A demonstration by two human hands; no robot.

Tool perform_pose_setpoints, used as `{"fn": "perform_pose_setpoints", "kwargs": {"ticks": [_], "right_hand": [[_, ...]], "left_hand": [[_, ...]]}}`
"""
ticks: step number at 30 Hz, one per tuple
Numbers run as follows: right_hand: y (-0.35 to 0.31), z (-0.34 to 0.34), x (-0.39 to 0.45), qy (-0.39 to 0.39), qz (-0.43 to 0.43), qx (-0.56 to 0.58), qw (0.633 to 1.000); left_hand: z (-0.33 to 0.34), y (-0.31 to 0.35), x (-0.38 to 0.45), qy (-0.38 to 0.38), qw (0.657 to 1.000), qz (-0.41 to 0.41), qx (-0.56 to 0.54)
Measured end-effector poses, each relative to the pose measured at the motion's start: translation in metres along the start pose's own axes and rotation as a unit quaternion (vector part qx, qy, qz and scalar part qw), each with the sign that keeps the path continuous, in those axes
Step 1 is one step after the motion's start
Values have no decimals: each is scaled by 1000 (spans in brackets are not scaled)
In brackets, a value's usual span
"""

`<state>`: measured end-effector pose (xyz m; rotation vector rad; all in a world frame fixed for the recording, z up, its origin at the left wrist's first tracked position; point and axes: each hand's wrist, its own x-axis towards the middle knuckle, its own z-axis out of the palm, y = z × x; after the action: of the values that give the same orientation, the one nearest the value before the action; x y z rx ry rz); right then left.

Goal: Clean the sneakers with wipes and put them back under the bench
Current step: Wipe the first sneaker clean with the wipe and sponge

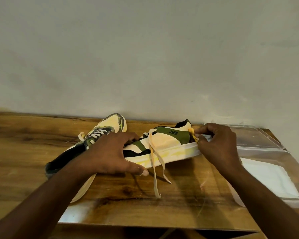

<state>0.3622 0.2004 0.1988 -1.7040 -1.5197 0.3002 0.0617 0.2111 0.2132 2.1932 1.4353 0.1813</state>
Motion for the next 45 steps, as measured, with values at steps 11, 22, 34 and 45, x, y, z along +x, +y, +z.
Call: {"fn": "perform_pose_setpoints", "kwargs": {"ticks": [11,22,34,45], "right_hand": [[-4,2,0,1,-38,-15,999],[-12,13,-10,-4,-100,-54,994],[-21,21,-19,-12,-116,-59,991],[-25,32,-30,-19,-155,-45,987]], "left_hand": [[2,-3,1,11,1000,10,0],[4,-4,1,19,1000,2,0],[2,-1,-1,33,999,-13,-6],[3,2,-2,40,999,-5,0]]}}
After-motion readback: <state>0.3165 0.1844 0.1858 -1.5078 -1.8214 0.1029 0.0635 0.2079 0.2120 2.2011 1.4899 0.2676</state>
